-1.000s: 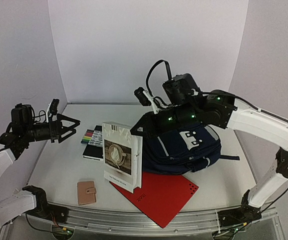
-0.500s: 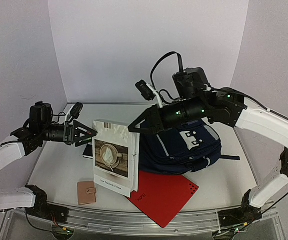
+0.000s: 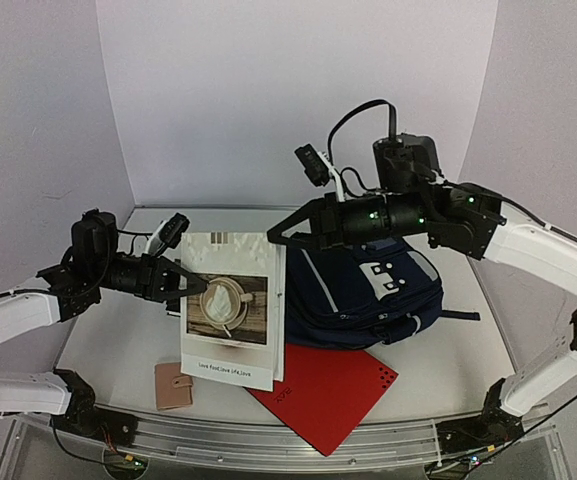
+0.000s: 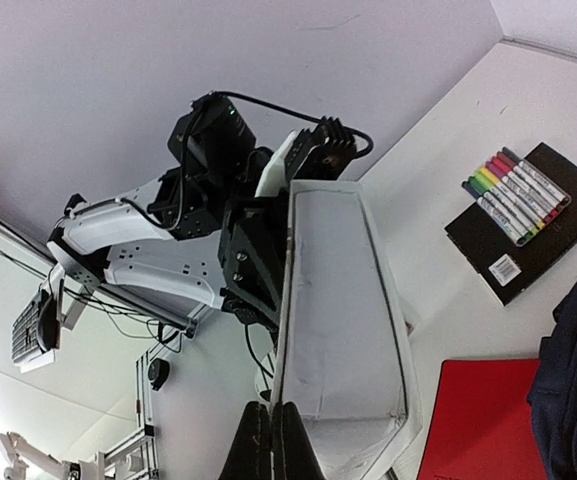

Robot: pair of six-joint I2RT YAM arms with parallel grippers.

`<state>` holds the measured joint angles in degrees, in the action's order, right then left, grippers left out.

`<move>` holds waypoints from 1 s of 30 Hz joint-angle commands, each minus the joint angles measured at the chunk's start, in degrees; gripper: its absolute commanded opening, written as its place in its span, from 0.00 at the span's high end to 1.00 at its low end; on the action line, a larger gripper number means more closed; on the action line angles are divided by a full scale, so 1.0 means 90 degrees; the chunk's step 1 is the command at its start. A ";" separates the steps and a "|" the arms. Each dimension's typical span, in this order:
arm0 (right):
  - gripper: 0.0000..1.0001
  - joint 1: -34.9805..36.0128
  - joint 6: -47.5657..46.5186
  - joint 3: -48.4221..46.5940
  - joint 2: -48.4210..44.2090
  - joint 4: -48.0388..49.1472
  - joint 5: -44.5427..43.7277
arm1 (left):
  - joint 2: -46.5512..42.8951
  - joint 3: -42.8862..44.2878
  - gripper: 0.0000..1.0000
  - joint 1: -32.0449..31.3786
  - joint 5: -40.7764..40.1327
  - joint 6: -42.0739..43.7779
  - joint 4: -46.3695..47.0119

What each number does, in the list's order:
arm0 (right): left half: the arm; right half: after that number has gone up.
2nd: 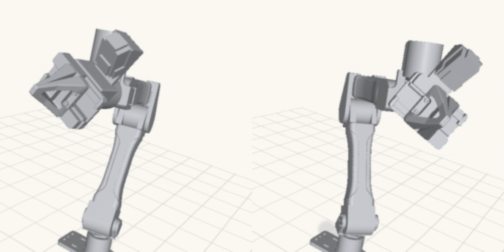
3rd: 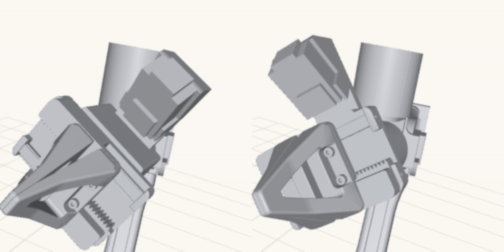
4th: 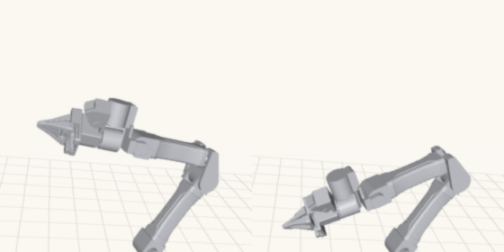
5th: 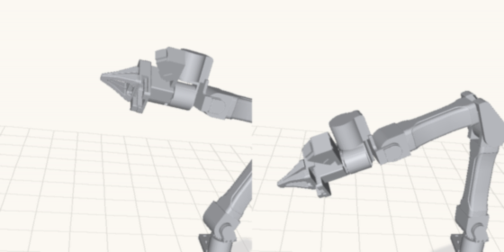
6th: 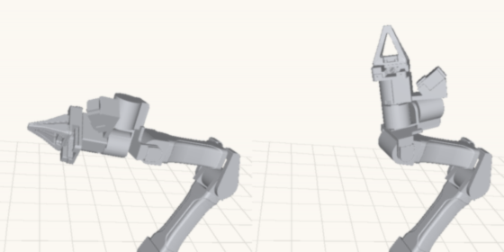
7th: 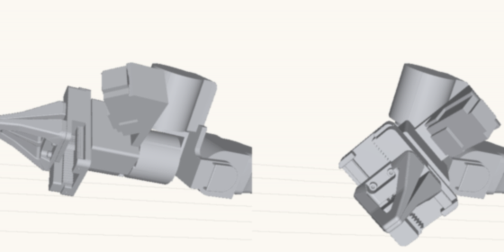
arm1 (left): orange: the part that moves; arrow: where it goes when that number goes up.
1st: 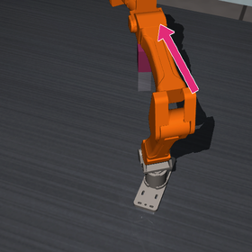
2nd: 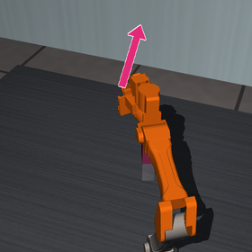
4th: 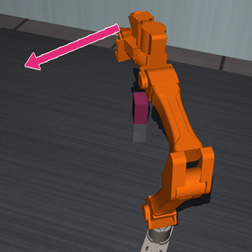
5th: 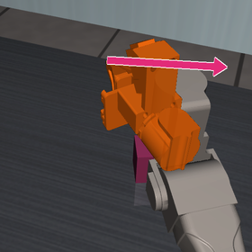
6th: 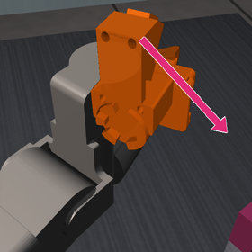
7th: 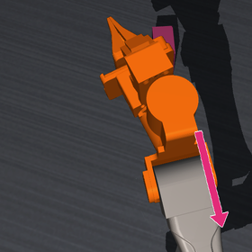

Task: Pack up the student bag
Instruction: Pick up the book from the center of the board.

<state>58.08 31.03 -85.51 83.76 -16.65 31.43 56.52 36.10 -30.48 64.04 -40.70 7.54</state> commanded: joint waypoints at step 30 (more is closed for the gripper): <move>0.09 -0.0347 -0.0452 0.1820 0.0309 0.0150 -0.3854 | -0.0439 0.0754 0.79 0.1622 -0.3006 -0.0796 -0.2720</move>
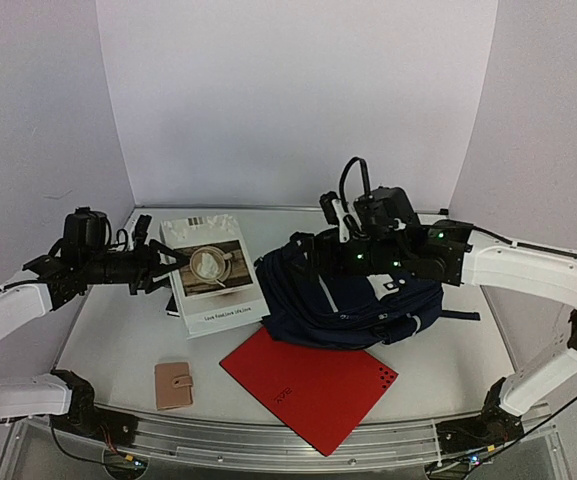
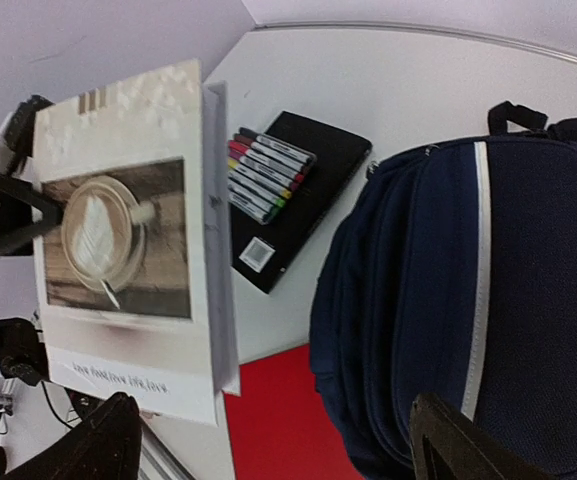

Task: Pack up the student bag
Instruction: Pick up the book from the center of the board, then place the book in the student bag.

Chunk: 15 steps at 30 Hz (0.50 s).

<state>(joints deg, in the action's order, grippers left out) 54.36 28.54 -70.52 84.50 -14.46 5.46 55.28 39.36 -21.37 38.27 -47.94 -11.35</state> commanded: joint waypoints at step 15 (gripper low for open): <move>0.31 0.1313 -0.0590 -0.1133 0.2689 -0.1561 -0.3358 | -0.0573 0.0084 0.78 0.1009 -0.0583 -0.0444 -0.0894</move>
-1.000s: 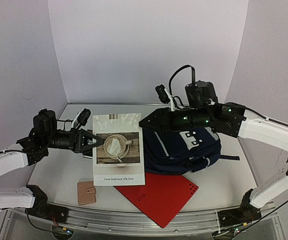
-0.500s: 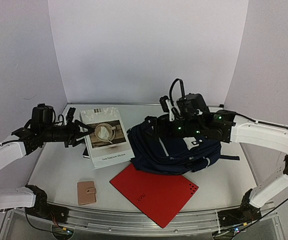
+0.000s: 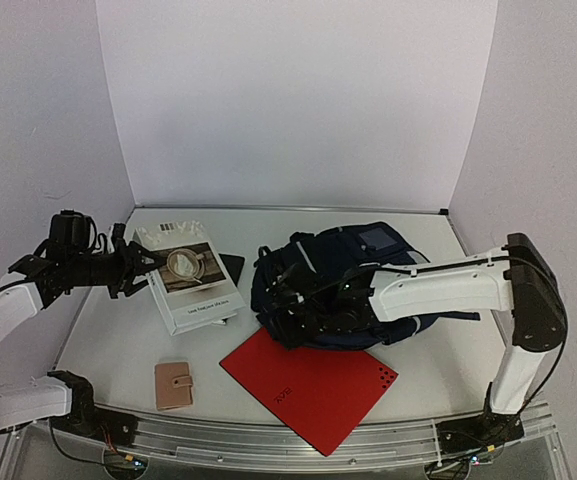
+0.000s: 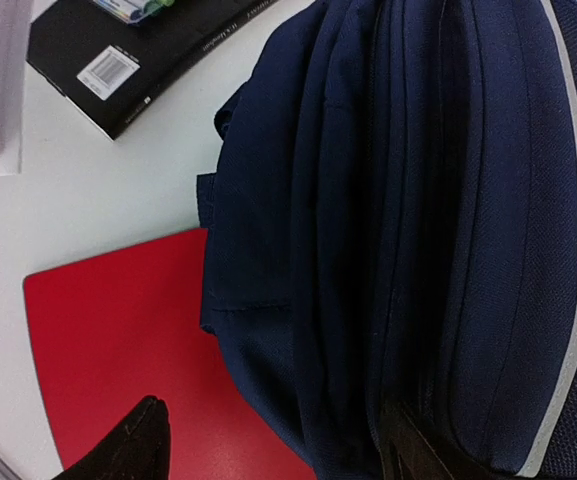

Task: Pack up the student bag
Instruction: Place the book in the student bag.

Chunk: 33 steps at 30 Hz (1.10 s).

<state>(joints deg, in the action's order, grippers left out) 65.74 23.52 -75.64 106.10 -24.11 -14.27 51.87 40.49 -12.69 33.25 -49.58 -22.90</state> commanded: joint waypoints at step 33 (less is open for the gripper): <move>1.00 0.0224 0.1567 -0.1563 -0.1560 -0.0833 -0.2269 | 0.1143 0.0242 0.81 -0.1756 0.0308 -0.1121 0.2111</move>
<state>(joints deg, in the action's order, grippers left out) 67.21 35.30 -88.29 97.32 -38.41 -33.94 58.91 38.63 -25.28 37.40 -56.39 -12.73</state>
